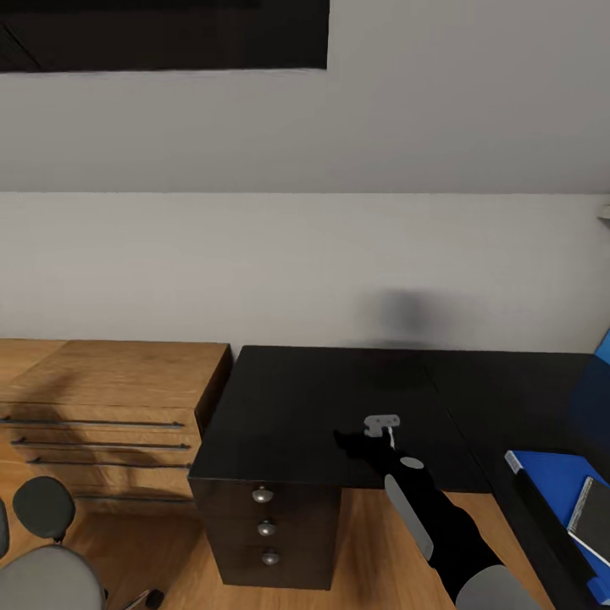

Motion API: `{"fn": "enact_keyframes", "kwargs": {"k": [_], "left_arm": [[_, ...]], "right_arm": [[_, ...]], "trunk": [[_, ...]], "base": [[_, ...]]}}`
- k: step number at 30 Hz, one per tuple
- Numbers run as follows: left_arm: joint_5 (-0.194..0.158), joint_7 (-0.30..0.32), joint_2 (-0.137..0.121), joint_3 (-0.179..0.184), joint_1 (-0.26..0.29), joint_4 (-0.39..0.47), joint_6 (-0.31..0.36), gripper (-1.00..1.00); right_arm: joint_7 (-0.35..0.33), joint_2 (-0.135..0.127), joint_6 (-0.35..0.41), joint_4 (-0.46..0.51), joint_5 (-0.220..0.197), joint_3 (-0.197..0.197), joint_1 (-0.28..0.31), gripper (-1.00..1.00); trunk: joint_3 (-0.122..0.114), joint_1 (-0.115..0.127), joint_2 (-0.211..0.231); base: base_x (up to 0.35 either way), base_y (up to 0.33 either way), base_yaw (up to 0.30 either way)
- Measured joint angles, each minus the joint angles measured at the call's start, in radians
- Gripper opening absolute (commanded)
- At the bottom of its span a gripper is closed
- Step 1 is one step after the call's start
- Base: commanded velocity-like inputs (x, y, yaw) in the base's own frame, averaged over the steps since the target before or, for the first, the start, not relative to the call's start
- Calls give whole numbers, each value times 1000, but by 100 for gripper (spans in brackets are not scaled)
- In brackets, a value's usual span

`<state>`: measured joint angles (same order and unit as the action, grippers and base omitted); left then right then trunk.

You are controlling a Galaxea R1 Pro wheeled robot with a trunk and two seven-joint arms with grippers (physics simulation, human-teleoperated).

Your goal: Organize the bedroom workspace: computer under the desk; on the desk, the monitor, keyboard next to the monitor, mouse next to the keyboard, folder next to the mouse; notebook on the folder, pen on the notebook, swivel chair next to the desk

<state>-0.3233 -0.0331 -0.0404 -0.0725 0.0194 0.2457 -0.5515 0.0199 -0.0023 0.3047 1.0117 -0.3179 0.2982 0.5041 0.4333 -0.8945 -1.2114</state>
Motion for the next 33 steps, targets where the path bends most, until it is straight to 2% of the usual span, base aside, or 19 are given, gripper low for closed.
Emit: {"fn": "enact_keyframes", "kwargs": {"k": [5,13,18,33], "left_arm": [[1,0,0,2,0,0,0,100],[1,0,0,2,0,0,0,100],[1,0,1,2,0,0,0,100],[1,0,0,3,0,0,1,100]], "right_arm": [[41,0,0,-16,6,-2,0,100],[189,0,-8,-24,9,0,0,100],[253,0,-19,-25,10,1,0,100],[294,0,-24,-26,10,1,0,100]], "trunk": [[0,0,0],[0,0,0],[0,0,0],[0,0,0]], "base": [[32,22,5],[8,5,1],[2,1,0],[0,0,0]]}}
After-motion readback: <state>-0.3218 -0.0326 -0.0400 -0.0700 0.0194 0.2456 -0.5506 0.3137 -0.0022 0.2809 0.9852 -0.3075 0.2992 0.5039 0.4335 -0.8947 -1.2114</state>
